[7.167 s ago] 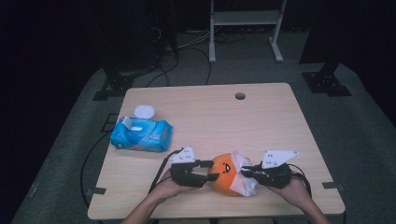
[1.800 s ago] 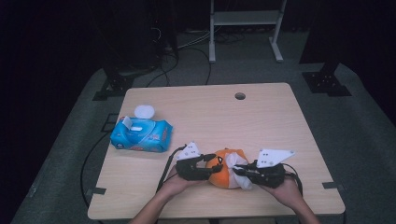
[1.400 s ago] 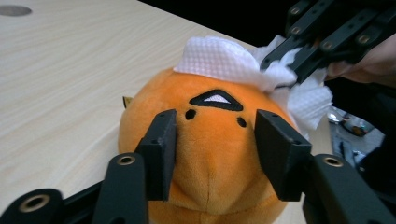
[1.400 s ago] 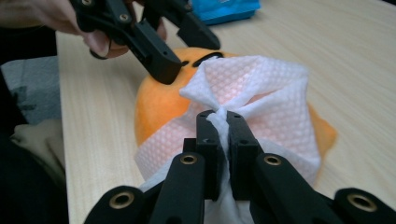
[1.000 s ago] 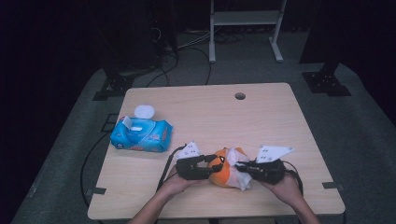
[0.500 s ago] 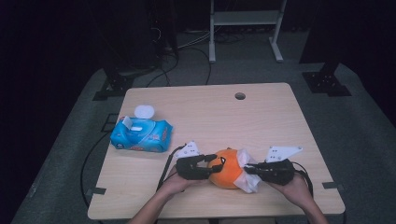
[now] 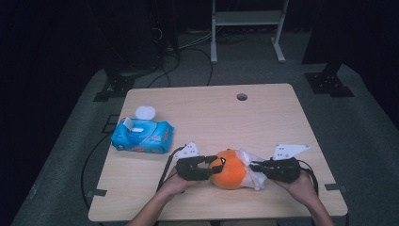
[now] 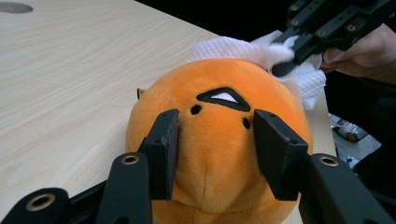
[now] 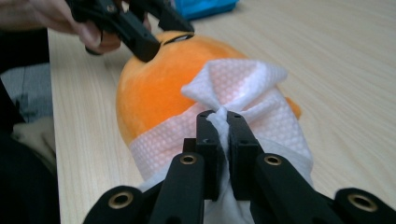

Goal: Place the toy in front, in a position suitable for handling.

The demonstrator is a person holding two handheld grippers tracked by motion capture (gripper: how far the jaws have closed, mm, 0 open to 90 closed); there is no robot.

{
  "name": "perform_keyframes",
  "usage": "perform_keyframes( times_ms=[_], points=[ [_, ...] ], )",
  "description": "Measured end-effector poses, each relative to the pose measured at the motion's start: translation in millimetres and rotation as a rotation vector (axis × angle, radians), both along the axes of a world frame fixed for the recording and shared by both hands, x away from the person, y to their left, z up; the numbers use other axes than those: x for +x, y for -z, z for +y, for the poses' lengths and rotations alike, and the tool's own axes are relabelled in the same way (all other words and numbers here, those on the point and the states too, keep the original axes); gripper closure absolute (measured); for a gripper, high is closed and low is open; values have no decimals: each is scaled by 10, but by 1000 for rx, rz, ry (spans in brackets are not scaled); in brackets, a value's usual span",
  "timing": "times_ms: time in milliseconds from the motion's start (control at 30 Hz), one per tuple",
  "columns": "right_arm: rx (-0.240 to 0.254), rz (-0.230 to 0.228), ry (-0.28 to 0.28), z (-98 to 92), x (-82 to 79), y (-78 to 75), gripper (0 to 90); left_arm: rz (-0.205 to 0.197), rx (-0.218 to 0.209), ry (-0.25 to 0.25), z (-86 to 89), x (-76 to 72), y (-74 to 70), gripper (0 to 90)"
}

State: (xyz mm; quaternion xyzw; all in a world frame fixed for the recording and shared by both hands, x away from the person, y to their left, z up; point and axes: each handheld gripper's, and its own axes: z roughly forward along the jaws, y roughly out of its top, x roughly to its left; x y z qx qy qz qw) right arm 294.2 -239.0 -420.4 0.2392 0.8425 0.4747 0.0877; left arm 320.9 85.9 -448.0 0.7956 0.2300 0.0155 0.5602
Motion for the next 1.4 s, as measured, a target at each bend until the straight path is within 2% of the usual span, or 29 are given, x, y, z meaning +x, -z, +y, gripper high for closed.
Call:
perform_keyframes(
  times_ms=[67, 133, 200, 267, 333, 400, 433, 500, 533, 567, 700, 800, 867, 933, 967, 1033, 1100, 1133, 1233, 1333, 1400],
  points=[
    [33, -9, -5, -4, -14, -23, 847, -11, 5, 6, -4, 0, 1, 521],
    [23, 4, -28, 46, -16, -11, 847, -12, 8, 5, 2, 3, 4, 526],
    [-13, 49, -74, 74, 8, 53, 847, -15, 8, 17, 2, -4, 10, 526],
    [4, 73, -83, 42, 24, 53, 846, -18, 10, 24, -17, -17, 6, 527],
    [17, 51, -88, 58, 9, -1, 846, -21, 5, 51, -36, -22, -1, 533],
    [58, 22, -108, 149, -21, -52, 847, -31, -2, 97, -71, -43, 3, 539],
    [58, -6, -109, 219, -34, -66, 847, -43, 3, 121, -90, -64, 0, 540],
    [41, -28, -122, 335, -37, -64, 848, -72, 33, 138, -100, -98, -17, 542],
    [21, -35, -123, 358, -29, -49, 848, -70, 33, 139, -91, -96, -18, 544],
    [26, -30, -121, 346, -20, -41, 849, -61, 27, 136, -78, -92, -16, 547],
    [-1, -27, -38, 154, 27, -12, 848, -43, 20, 119, -42, -61, 0, 538],
    [-26, 9, -27, 72, 18, 58, 848, 27, -30, 59, -35, -2, -11, 409],
    [-29, 25, -57, 97, -18, 72, 848, 19, -22, 52, -55, -5, -7, 416],
    [-38, 1, -71, 145, -55, 20, 848, 17, -20, 58, -72, -19, -6, 446],
    [-26, -13, -82, 179, -73, -20, 848, 10, -18, 68, -83, -28, -13, 461],
    [14, -43, -106, 284, -107, -87, 849, -18, -11, 105, -123, -66, -25, 481],
    [4, -70, -125, 431, -138, -108, 848, -70, 27, 137, -151, -114, -35, 497],
    [-8, -90, -130, 493, -143, -100, 848, -80, 38, 141, -142, -116, -39, 503],
    [-2, -88, -101, 463, -113, -89, 849, -80, 38, 149, -91, -106, -26, 517],
    [-6, -69, -41, 299, -57, -59, 848, -63, 25, 136, -69, -86, -17, 497],
    [-7, -49, -28, 234, -53, -18, 849, -9, -22, 104, -64, -46, -26, 416]
  ],
)
